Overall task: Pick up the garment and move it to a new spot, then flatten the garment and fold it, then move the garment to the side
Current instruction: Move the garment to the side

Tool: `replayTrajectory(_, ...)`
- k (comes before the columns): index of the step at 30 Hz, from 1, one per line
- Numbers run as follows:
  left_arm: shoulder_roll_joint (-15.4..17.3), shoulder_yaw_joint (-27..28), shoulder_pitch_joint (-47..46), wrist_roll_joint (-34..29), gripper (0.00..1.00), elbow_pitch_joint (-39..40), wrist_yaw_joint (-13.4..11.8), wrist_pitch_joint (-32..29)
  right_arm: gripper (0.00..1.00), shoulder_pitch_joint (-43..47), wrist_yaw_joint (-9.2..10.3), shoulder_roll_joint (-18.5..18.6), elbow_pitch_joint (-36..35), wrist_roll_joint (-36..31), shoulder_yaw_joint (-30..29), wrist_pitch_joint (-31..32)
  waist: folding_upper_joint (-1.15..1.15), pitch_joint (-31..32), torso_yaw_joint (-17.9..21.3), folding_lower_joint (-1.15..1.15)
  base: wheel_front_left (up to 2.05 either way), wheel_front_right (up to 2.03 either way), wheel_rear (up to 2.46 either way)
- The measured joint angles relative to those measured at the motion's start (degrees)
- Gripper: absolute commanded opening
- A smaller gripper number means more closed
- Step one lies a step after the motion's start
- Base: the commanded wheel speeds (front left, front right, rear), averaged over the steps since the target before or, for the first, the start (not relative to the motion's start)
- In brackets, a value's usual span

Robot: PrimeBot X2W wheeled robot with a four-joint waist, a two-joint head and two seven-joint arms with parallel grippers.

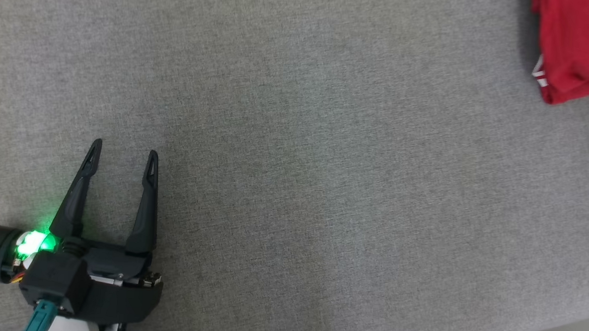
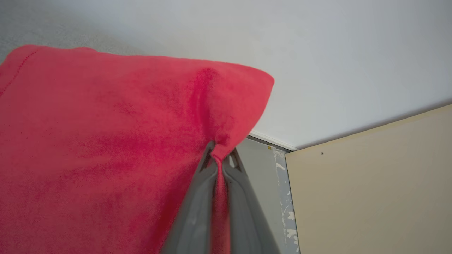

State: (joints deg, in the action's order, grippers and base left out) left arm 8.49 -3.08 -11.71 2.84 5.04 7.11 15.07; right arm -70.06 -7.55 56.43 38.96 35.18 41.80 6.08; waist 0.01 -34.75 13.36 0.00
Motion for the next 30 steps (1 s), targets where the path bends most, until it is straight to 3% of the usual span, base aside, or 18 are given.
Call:
replayTrajectory(9, 0.16, -1.38, -0.47, -0.54, 1.0, 2.6, -0.04, 0.05, 0.0, -5.81, 0.0, 2.04, 8.51, -3.46, 5.06, -1.07, -0.01, -2.89, -1.07, -0.01, 0.0, 0.0, 0.0)
replayTrajectory(10, 0.18, -1.38, -0.51, -0.6, 1.0, 2.77, -0.07, 0.07, 0.12, -6.38, 0.0, 1.76, 9.57, -3.77, 5.27, -1.67, -0.01, -3.19, -1.21, -0.01, 0.0, 0.0, 0.0)
replayTrajectory(11, 0.24, -1.37, -0.57, -0.67, 1.0, 2.87, -0.09, 0.07, 0.89, -6.93, 0.0, 1.53, 10.37, -4.49, 5.45, -2.83, -0.01, -3.46, -1.32, -0.01, 0.0, 0.0, 0.0)
replayTrajectory(12, 0.24, -1.43, -0.65, -0.67, 1.0, 2.89, -0.13, 0.07, 1.0, -7.64, 0.0, 1.18, 11.25, -4.98, 5.43, -3.89, -0.01, -3.68, -1.42, -0.01, 0.0, 0.0, 0.0)
replayTrajectory(22, -0.78, -0.66, -0.96, 0.75, 1.0, 0.14, -0.66, 0.14, 1.0, -11.8, 0.0, -5.15, 18.67, -6.54, 2.16, -12.62, 0.0, -0.4, -1.93, 0.0, 0.0, 0.0, 0.0)
replayTrajectory(30, -1.91, 2.74, 3.97, 3.01, 1.0, -1.55, -1.69, -0.02, 1.0, -8.15, 0.0, -11.29, 16.82, -2.03, -0.32, -19.41, 0.0, 6.86, -2.79, 0.0, 0.0, 0.0, 0.0)
